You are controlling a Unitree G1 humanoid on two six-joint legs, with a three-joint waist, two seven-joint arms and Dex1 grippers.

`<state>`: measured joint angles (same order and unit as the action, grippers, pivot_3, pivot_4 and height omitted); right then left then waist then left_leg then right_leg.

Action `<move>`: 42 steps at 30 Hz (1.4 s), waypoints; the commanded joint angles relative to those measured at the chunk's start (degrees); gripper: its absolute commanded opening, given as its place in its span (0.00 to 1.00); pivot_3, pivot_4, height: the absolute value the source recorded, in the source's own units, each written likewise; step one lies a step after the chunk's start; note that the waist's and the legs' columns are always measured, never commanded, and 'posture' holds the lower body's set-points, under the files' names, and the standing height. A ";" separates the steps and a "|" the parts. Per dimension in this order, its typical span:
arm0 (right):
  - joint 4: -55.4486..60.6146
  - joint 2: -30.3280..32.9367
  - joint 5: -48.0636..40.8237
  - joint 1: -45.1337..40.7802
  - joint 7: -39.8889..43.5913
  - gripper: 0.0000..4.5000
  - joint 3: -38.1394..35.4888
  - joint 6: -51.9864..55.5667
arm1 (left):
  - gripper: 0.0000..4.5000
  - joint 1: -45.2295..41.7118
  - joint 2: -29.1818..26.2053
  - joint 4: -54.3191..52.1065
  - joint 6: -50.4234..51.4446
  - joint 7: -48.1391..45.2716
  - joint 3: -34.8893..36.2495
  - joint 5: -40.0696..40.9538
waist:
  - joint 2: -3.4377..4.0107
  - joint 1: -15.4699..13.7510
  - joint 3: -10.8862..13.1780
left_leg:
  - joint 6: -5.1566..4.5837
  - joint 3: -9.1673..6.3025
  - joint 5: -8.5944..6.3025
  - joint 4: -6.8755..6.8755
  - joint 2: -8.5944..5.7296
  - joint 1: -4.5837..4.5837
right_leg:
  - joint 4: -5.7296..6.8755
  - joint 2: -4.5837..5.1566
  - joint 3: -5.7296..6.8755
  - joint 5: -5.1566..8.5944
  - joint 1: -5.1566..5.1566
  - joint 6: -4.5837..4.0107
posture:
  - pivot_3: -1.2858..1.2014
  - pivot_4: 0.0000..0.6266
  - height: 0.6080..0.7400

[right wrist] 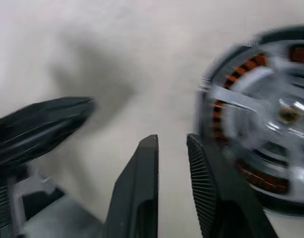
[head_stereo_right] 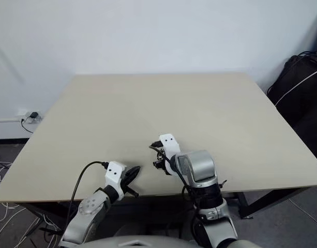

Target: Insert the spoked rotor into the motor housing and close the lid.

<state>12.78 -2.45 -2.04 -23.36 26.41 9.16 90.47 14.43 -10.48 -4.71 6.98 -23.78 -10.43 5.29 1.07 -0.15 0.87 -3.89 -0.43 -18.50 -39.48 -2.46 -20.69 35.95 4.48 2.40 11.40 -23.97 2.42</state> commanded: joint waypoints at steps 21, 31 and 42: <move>6.79 40.02 0.45 -8.02 19.89 0.83 33.75 -38.97 | 0.00 -1.03 0.31 -2.73 0.15 0.38 0.09 0.64 | -0.44 -0.20 0.31 | -0.15 0.03 0.00 -0.08 0.05 0.08 | -0.12 0.03 0.10 0.09 0.20 -0.04 | 0.52 0.00 1.00; 0.73 40.86 7.89 -8.64 23.73 0.83 35.91 -49.17 | 0.00 -0.88 0.46 -2.87 0.09 0.88 0.06 0.68 | -0.50 -1.59 0.35 | -0.16 0.03 -0.02 -0.10 0.04 0.05 | -0.16 0.21 0.08 0.06 0.17 -0.02 | 0.52 0.00 1.00; -3.16 41.65 13.42 -7.09 28.14 0.83 35.94 -53.35 | 0.00 -0.47 0.84 -3.14 -0.19 1.62 0.06 0.73 | -0.50 -1.92 0.35 | -0.16 0.03 -0.02 -0.10 0.04 0.05 | -0.16 0.22 0.07 0.06 0.17 -0.04 | 0.52 0.00 1.00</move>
<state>9.31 38.86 10.36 -30.14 53.94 46.10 38.19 14.40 -10.05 -4.77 7.37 -22.47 -10.55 5.45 0.57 -2.07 1.22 -4.04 -0.40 -18.52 -39.58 -2.42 -20.64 35.79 4.70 2.47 11.46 -23.80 2.38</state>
